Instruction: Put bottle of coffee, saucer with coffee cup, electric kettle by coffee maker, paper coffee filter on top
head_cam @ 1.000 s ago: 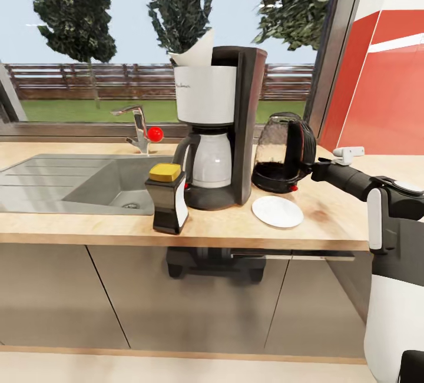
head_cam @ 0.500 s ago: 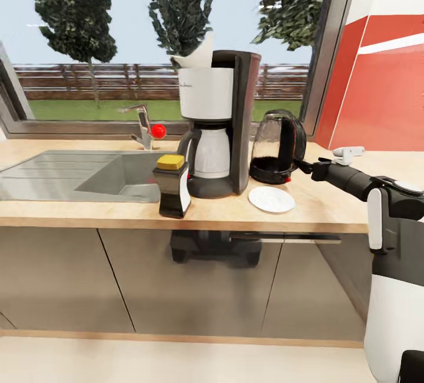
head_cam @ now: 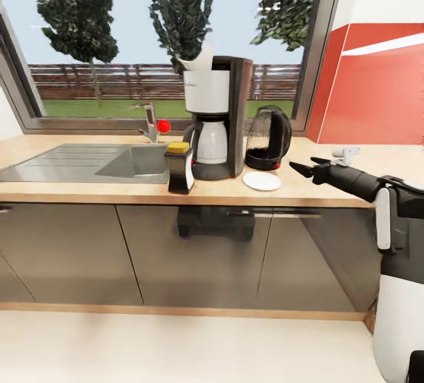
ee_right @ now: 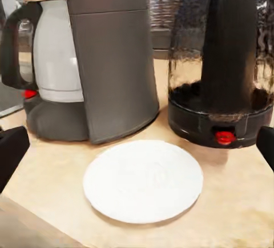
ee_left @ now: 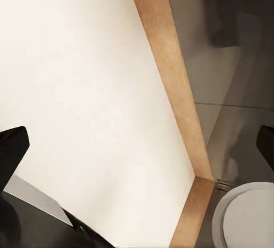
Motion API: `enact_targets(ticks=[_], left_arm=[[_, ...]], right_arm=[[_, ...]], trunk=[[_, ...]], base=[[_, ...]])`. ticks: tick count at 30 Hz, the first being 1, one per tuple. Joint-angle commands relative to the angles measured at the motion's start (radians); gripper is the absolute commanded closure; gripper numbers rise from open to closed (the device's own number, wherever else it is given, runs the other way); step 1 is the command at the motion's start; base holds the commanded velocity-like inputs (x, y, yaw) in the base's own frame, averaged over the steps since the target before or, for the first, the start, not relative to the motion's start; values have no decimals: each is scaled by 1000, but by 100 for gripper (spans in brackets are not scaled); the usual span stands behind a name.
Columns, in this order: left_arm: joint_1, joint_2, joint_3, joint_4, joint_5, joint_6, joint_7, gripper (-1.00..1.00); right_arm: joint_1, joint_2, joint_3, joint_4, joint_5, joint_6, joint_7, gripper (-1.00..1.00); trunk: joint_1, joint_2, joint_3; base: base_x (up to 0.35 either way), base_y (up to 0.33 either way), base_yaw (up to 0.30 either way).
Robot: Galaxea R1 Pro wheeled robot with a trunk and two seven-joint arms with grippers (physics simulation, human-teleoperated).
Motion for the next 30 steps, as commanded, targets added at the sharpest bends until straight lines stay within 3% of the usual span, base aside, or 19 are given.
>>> enact_targets(ticks=[1, 5, 6, 9, 13, 15, 17, 20, 23, 28, 30], left_arm=[[1, 0, -4, -2, 3, -2, -1, -100], [1, 0, -4, -2, 3, -2, -1, -100], [1, 0, -4, -2, 3, -2, -1, -100], [1, 0, -4, -2, 3, -2, -1, -100], [1, 0, -4, -2, 3, -2, 0, -100], [1, 0, -4, -2, 3, -2, 0, -100], [1, 0, -4, -2, 3, -2, 0, -100], [1, 0, -4, -2, 3, -2, 0, -100], [1, 0, -4, -1, 3, -2, -1, -100], [1, 0, -4, -1, 3, -2, -1, -100], [1, 1, -3, -1, 3, -1, -1, -100]], right_arm=[[-1, -10, -1, 0, 0, 8, 29, -100], [-1, -53, -1, 0, 2, 10, 148, -100], [-1, -83, -1, 0, 2, 11, 202, -100], [0, -132, -2, 1, 4, 12, 305, -100], [7, -146, -21, 2, 8, 11, 391, -100], [63, -153, -65, 2, 11, 8, 507, -100], [90, -156, -72, 2, 13, 6, 544, -100], [160, -177, -79, 3, 17, -8, 599, -100], [291, -197, -88, 3, 19, -86, 632, -100], [569, -205, -189, 25, 21, -271, 647, -100], [654, -205, -206, 59, 21, -339, 649, -100]], trunk=[[-1, 0, -1], [-1, 0, -1], [-1, 0, -1], [-1, 0, -1], [-1, 0, -1], [-1, 0, -1], [-1, 0, -1], [-1, 0, -1], [-1, 0, -1], [-1, 0, -1], [-1, 0, -1]], base=[[-307, 0, 0], [-170, 0, 0], [-60, 0, 0], [-123, 0, 0], [-241, 0, 0], [-81, 0, 0], [-45, 0, 0], [-21, 0, 0], [-8, 0, 0], [-2, 0, 0], [0, 0, 0]])
